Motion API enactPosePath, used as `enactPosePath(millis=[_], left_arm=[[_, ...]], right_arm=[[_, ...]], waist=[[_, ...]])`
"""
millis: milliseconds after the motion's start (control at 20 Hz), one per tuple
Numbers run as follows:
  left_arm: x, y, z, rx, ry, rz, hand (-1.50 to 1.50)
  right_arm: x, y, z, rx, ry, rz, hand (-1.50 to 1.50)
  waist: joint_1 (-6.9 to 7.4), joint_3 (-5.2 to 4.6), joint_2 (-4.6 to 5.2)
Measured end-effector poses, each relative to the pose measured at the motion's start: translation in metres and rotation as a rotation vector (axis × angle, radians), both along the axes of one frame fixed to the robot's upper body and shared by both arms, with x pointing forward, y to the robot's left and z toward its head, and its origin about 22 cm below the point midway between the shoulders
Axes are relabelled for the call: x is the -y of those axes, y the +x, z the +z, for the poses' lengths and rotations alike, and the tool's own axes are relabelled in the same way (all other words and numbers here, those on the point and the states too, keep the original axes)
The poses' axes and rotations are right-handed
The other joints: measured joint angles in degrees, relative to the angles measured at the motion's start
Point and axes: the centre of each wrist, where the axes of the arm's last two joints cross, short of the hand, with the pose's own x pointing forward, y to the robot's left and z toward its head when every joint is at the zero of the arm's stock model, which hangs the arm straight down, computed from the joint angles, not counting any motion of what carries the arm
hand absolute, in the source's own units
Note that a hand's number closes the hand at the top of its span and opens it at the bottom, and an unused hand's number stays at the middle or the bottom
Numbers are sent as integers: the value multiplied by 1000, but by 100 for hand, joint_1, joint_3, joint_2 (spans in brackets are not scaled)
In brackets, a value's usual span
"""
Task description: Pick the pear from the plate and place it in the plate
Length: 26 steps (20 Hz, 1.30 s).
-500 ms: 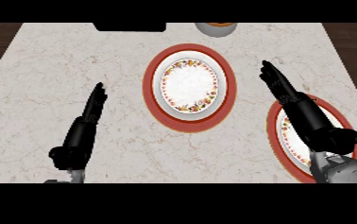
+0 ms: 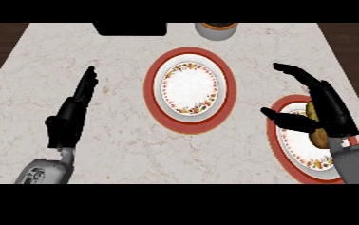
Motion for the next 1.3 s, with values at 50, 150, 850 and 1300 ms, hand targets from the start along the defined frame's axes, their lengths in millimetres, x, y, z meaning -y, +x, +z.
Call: enactPosePath(millis=[50,150,850,1300], left_arm=[[-1,4,3,-8,-1,1,0],[-5,9,7,-24,0,-3,0],[-13,28,17,-65,7,10,0],[-17,32,19,-64,14,12,0]], right_arm=[[2,-3,-13,20,-23,-52,-150],[7,-13,-47,32,-12,-122,-150],[27,-62,-72,250,-344,-266,-150],[35,-86,-14,-55,-605,-401,-150]], waist=[[-18,22,2],[-10,54,2],[-44,71,-64],[-70,59,-69]])
